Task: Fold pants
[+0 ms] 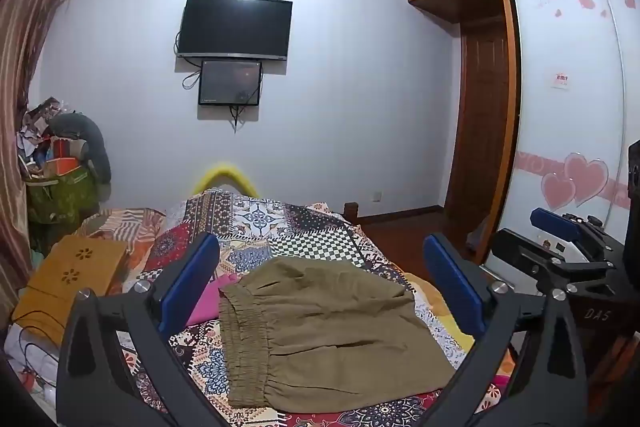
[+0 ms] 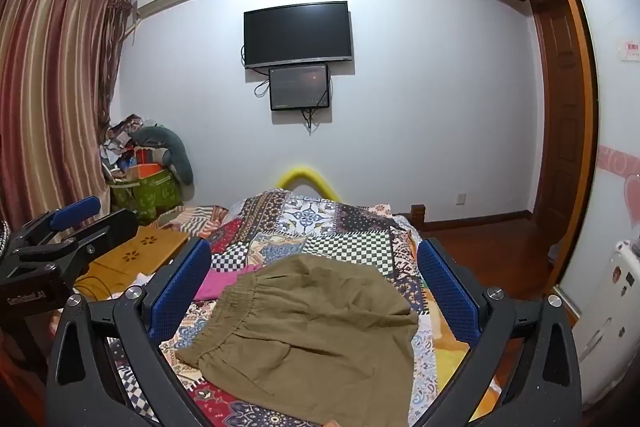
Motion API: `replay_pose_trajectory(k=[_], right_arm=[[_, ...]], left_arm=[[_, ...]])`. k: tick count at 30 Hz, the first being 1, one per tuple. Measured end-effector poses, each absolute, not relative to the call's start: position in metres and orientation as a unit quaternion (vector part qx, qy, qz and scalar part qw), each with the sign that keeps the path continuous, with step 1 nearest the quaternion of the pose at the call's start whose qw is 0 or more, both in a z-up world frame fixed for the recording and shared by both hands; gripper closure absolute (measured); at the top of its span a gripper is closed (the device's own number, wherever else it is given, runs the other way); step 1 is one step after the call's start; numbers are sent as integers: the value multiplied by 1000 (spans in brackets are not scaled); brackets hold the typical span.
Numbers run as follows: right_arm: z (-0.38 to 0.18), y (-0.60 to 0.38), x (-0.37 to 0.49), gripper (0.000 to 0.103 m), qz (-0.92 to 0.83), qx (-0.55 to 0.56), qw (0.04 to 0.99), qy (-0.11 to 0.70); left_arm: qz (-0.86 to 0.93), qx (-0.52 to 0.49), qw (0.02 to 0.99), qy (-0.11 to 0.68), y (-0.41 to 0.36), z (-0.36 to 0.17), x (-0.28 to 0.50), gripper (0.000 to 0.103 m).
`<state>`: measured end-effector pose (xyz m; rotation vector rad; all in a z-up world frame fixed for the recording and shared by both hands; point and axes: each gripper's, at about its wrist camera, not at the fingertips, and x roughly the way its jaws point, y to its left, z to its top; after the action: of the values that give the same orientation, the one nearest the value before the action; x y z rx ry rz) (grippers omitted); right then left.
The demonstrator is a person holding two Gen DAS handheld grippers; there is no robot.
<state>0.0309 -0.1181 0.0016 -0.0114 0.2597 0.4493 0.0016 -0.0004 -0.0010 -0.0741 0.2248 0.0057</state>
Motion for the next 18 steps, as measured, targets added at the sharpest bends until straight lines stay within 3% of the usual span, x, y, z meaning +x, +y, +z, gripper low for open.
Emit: replay_pose_trajectory(k=[18], right_arm=[[1, -117, 31, 1, 223, -7, 966, 133]], left_arm=[[2, -37, 993, 111, 1, -3, 6, 0]])
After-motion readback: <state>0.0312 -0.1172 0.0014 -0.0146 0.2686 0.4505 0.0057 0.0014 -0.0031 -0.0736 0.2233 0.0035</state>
